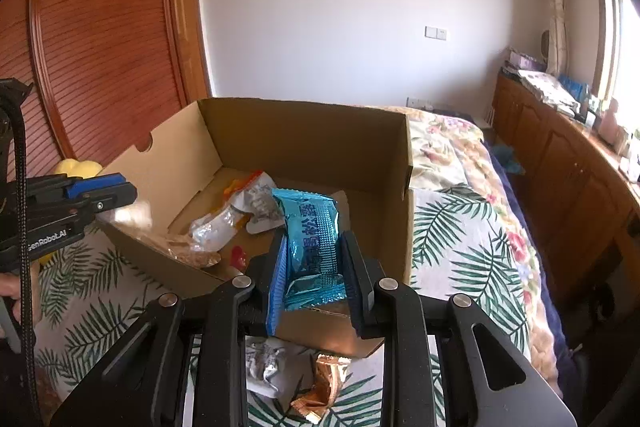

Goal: Organize snacks
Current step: 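Open both tools to drop the packets into the box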

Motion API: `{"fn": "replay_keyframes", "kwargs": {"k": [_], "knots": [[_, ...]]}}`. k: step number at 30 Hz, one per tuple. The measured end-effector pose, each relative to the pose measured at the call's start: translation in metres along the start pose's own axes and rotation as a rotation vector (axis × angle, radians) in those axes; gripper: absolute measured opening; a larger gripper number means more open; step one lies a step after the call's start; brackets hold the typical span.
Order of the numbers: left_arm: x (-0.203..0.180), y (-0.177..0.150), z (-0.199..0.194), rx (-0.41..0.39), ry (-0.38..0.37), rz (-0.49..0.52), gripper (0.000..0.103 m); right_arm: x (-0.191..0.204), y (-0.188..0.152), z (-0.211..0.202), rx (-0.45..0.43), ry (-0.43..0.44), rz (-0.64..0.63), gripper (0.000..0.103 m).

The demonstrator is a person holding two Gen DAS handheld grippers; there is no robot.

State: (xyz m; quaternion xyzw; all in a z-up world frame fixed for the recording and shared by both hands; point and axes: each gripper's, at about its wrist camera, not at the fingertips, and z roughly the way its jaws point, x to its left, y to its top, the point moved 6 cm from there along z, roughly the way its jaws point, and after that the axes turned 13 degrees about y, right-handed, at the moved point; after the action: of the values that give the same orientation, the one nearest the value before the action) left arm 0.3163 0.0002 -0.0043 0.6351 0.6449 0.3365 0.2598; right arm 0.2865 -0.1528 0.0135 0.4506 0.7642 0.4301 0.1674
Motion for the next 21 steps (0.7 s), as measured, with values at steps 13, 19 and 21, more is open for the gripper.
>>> {"fn": "replay_keyframes", "kwargs": {"k": [13,19,21], "knots": [[0.009,-0.005,0.000,0.000,-0.012,-0.034,0.044,0.008,-0.002,0.010,0.010,0.007,-0.017,0.029],[0.006,-0.006,-0.010,-0.033,-0.002,-0.002,0.048,0.017,-0.002,0.003,-0.011,0.036,-0.026,0.032],[0.002,-0.005,-0.017,-0.049,-0.016,0.005,0.049,0.022,-0.004,-0.002,-0.013,0.059,-0.034,0.032]]}}
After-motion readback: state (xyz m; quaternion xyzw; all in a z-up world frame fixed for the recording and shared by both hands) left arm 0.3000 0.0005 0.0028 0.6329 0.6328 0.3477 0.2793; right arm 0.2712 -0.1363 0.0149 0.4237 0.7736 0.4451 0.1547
